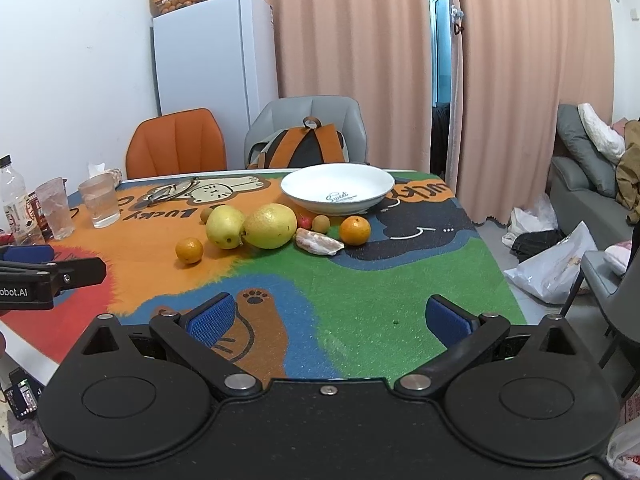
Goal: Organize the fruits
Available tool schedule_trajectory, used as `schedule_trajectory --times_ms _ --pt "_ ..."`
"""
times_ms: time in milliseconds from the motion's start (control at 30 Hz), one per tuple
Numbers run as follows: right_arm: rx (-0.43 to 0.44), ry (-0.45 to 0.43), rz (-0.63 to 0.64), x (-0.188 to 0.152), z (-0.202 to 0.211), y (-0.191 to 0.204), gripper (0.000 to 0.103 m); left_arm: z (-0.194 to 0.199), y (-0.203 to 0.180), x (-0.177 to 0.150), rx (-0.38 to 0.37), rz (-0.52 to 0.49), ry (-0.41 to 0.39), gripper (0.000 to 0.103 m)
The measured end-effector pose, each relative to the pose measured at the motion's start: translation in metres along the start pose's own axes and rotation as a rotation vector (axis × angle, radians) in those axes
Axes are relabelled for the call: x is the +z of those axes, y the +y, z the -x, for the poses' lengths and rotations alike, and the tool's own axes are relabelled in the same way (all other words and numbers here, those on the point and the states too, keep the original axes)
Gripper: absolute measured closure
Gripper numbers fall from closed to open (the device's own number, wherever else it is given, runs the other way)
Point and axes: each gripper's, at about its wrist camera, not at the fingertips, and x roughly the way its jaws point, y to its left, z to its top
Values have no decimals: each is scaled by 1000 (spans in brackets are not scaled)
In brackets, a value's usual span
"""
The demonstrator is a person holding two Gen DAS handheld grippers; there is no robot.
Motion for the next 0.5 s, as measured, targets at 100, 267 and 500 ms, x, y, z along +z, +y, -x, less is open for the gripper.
schedule_trajectory --times_ms 100,267,500 --pt "0 4 0 -1 -4 -1 0 -5 3 0 -3 10 9 0" --pt "-9 8 6 -1 -12 -2 0 -16 11 2 12 29 21 0" --pt "-13 26 -14 3 -31 -8 0 -36 15 6 14 25 49 0"
